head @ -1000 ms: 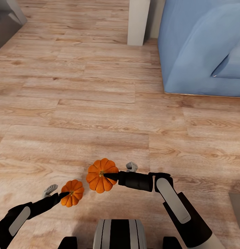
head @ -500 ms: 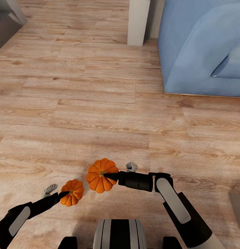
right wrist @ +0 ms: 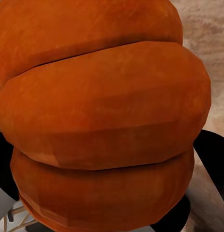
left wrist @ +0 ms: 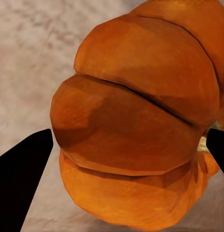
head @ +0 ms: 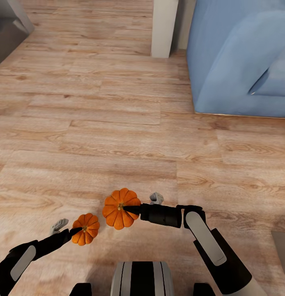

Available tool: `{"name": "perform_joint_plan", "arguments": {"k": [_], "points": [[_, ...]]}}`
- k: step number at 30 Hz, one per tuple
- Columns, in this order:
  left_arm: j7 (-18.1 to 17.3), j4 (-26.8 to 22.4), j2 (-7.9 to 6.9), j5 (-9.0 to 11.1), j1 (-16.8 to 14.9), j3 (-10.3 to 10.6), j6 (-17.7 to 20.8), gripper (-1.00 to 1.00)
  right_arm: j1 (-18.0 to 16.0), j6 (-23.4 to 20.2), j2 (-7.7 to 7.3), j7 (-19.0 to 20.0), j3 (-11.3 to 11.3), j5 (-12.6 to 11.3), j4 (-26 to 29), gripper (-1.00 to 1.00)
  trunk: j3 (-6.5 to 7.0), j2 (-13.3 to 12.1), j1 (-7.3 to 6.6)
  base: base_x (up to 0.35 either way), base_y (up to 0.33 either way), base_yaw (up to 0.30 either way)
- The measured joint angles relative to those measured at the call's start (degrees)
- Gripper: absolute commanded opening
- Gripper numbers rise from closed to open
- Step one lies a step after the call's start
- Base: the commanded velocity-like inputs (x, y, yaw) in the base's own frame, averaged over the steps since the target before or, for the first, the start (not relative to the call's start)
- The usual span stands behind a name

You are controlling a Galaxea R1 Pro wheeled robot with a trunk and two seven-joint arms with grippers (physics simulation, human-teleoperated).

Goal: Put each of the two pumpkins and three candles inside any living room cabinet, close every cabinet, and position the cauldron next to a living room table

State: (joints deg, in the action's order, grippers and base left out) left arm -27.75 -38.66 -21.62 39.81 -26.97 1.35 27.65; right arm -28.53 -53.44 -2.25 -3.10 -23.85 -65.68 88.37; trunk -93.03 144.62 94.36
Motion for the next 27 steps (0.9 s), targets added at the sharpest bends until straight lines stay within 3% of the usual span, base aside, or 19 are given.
{"name": "perform_joint_plan", "arguments": {"k": [7, 11, 16, 19, 21, 25, 27], "points": [[-0.41, -0.01, -0.07, 0.1, 0.0, -0.07, 0.05, -1.0, 0.0, 0.0, 0.0, 0.01, 0.0, 0.03, -0.08, -1.0, 1.55, -0.09, -0.18, 0.0, 0.0, 0.0], [-5.86, -0.04, -0.35, 0.0, 0.04, -0.27, 0.1, -1.0, 0.0, 0.0, 0.0, 0.01, 0.07, -0.04, 0.0, -1.0, 2.44, -0.15, -0.28, 0.0, 0.0, 0.0], [-9.43, -0.01, -3.06, -0.12, 0.07, -0.63, 0.36, -1.0, 0.0, 0.14, -0.03, 0.03, 0.09, 0.0, 0.0, -1.0, 3.55, -0.21, -0.41, 0.0, 0.0, 0.0], [-11.36, 0.04, -5.91, 0.66, 0.07, -0.78, 0.96, -1.0, 0.0, 0.16, -0.03, -0.22, 0.11, 0.18, -0.08, -1.0, 4.21, -0.25, -0.49, 0.0, 0.0, 0.0], [-13.15, 0.01, -7.02, 0.78, 0.08, -1.04, 2.55, -1.0, 0.0, 0.17, -0.05, -0.16, 0.14, 0.17, -0.22, -1.0, 4.65, -0.28, -0.54, 0.0, 0.0, 0.0], [-14.96, -0.01, -8.78, 0.82, 0.07, -3.11, 6.52, -1.0, 0.0, 0.17, -0.04, -0.02, 0.17, 0.2, -0.39, -1.0, 5.54, -0.33, -0.65, 0.0, 0.0, 0.0], [-15.2, -0.01, -10.45, 0.79, 0.07, -4.74, 9.19, -1.0, 0.0, 0.17, -0.05, 0.0, 0.17, 0.26, -0.45, -1.0, 5.98, -0.36, -0.7, 0.0, 0.0, 0.0]]}}
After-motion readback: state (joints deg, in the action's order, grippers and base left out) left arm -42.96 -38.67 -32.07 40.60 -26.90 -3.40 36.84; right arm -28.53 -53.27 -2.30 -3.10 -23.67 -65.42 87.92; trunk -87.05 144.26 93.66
